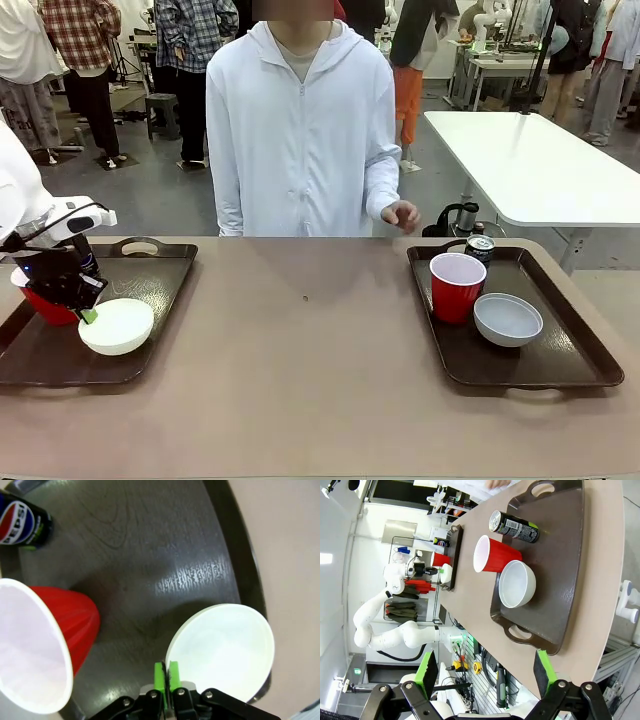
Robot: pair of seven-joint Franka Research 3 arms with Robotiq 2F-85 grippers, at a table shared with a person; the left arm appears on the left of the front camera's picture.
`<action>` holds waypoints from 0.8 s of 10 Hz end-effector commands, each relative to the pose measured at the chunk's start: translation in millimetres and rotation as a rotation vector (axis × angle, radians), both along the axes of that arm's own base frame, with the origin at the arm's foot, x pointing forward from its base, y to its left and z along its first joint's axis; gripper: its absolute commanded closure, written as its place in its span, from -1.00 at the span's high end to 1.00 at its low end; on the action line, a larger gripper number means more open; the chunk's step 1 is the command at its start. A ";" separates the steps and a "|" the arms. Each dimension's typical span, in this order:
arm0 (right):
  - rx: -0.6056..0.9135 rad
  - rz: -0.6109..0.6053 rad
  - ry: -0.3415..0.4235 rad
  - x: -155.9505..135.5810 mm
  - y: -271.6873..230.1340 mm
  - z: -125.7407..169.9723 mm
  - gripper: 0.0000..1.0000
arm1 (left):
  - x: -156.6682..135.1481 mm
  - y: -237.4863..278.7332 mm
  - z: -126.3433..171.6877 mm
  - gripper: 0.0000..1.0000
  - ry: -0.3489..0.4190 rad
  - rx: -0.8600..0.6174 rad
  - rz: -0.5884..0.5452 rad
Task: Prepare tableware on both trays.
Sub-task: Pick up a Picnic Bowl from the table and place it on a Handle tray.
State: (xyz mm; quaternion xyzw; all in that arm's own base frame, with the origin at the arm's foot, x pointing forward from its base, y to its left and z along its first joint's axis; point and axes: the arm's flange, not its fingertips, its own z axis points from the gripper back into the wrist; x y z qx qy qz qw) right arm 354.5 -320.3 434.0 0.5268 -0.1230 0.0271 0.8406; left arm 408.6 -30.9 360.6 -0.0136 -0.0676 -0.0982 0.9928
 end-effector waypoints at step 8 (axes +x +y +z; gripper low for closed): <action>0.001 -0.009 0.016 0.0 0.8 3.0 1.00 | -37.4 4.3 39.7 0.87 -0.032 0.006 -0.031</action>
